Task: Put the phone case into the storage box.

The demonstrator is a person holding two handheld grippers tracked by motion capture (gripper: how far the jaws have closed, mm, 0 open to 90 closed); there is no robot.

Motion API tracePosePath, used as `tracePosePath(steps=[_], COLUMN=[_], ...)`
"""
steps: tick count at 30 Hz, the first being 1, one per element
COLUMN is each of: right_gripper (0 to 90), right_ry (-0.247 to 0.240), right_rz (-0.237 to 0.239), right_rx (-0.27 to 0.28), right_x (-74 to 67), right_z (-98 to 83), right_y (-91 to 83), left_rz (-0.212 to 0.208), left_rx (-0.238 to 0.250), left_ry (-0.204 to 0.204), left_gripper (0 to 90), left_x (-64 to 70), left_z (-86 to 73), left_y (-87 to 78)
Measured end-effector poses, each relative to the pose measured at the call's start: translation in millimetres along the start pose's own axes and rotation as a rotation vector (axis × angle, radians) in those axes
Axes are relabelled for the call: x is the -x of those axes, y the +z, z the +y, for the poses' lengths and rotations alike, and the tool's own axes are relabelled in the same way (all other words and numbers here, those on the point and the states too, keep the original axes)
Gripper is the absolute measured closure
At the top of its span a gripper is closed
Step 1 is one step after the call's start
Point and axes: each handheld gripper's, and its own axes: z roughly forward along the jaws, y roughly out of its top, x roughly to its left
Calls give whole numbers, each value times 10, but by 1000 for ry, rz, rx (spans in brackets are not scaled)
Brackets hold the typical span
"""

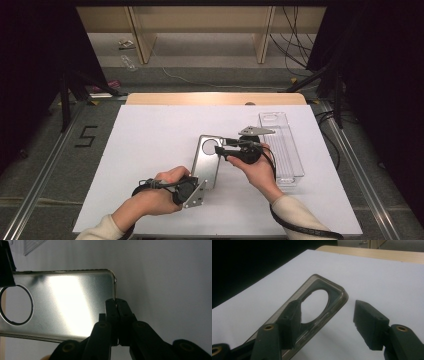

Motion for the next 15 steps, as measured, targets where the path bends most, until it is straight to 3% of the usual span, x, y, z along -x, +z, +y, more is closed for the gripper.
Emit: tracePosePath(steps=[15], right_gripper=[593], right_ry=[13], right_rz=[10], right_rx=[-3], right_x=[5], right_z=[30], right_y=[19], left_rz=[-4], left_rx=[1], left_ry=[4], left_gripper=[884], left_x=[0], left_z=[0], left_y=[6])
